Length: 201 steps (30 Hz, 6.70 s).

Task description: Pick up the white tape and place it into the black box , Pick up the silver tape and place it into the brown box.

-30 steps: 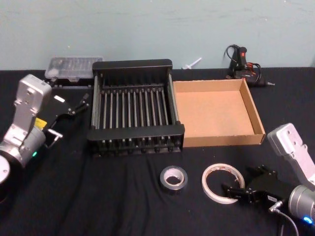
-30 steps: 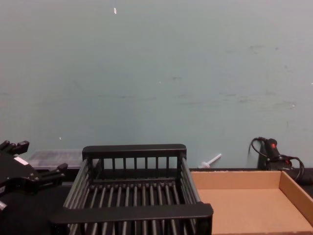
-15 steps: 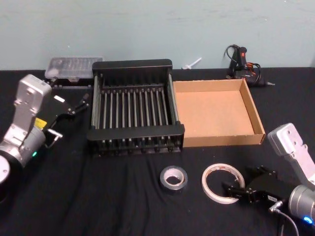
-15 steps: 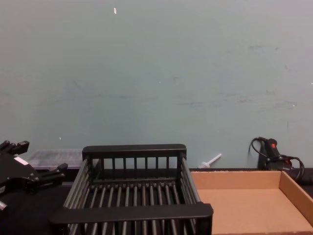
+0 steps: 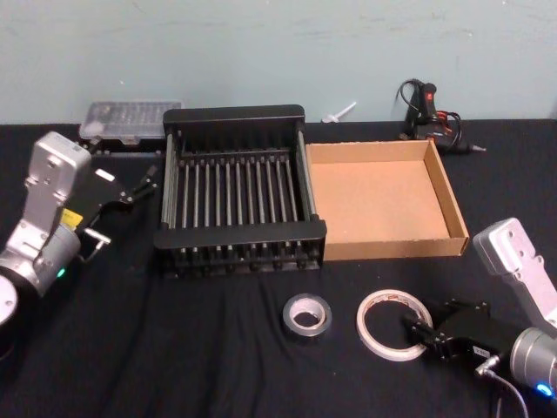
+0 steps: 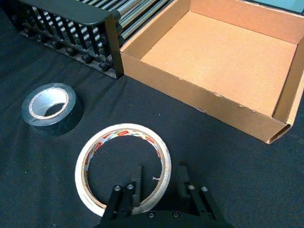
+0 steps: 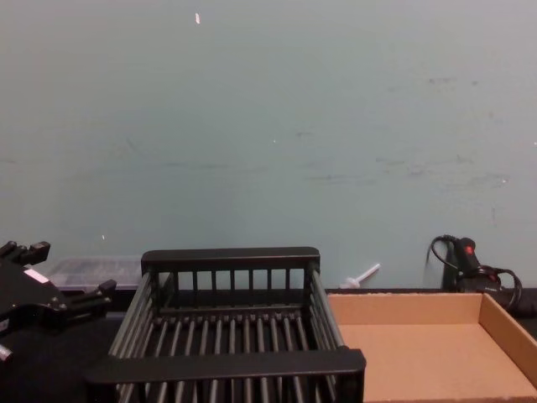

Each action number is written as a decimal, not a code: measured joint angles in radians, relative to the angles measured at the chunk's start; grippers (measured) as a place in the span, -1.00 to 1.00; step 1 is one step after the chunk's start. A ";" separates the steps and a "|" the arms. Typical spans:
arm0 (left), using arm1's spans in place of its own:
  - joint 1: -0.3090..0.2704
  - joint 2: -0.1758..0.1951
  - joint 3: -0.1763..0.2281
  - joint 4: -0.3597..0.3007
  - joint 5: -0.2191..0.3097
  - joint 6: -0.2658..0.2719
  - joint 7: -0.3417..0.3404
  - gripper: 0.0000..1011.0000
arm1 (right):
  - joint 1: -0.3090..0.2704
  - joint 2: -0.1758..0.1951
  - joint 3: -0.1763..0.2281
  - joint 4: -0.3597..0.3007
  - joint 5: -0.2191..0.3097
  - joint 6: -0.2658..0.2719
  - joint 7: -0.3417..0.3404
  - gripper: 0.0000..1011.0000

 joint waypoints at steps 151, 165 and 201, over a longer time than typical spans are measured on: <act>0.000 0.000 0.000 0.000 0.000 0.000 0.000 0.98 | 0.803 -0.434 -0.280 0.761 -0.175 -0.283 0.193 -0.42; 0.000 0.000 0.000 0.000 0.000 0.000 0.000 0.98 | 0.803 -0.434 -0.279 0.760 -0.174 -0.281 0.192 0.45; 0.000 0.000 0.000 0.000 0.000 0.000 0.000 0.98 | 0.675 -0.310 -0.203 0.498 -0.115 -0.251 0.190 0.98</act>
